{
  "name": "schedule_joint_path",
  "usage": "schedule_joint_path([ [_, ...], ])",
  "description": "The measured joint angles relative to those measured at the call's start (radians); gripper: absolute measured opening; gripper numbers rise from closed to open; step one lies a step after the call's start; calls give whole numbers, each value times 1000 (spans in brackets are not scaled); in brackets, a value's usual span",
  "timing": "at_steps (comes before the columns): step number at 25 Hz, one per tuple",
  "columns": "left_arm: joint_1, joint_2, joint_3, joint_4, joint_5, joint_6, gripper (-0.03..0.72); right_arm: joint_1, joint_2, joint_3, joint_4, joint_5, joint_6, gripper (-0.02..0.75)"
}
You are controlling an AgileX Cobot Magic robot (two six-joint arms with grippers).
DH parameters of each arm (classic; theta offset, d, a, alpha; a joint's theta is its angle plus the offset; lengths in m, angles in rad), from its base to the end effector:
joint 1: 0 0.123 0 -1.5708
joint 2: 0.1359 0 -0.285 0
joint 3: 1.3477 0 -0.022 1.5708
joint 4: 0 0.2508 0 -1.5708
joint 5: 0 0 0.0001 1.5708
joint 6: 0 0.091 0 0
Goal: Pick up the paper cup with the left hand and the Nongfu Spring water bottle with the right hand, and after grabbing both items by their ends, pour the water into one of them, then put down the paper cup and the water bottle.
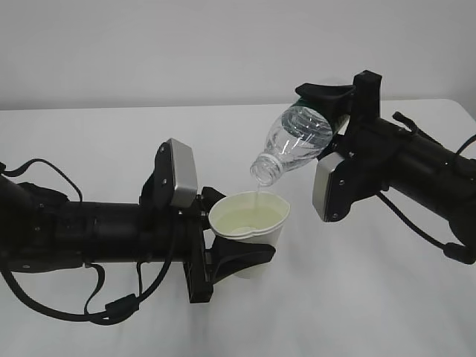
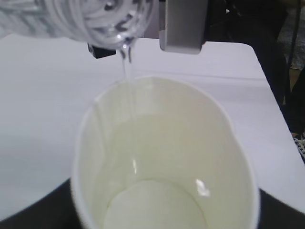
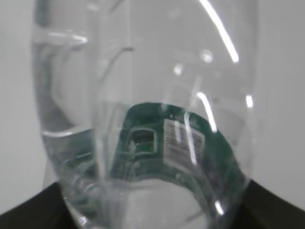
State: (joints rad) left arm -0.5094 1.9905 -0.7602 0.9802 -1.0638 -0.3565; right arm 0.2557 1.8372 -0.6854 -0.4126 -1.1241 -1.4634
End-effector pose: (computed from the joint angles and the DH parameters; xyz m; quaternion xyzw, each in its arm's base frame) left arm 0.2585 -0.2201 0.1241 0.4953 0.6121 -0.3848 0.4817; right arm 0.3180 0.1171 0.1785 -0.6359 0.2903 -0.3532 0.6218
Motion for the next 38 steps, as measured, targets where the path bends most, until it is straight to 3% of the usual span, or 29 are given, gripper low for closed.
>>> schedule_joint_path([
  [38,0,0,0,0,0,0,430,17,0,0,21,-2,268,469],
])
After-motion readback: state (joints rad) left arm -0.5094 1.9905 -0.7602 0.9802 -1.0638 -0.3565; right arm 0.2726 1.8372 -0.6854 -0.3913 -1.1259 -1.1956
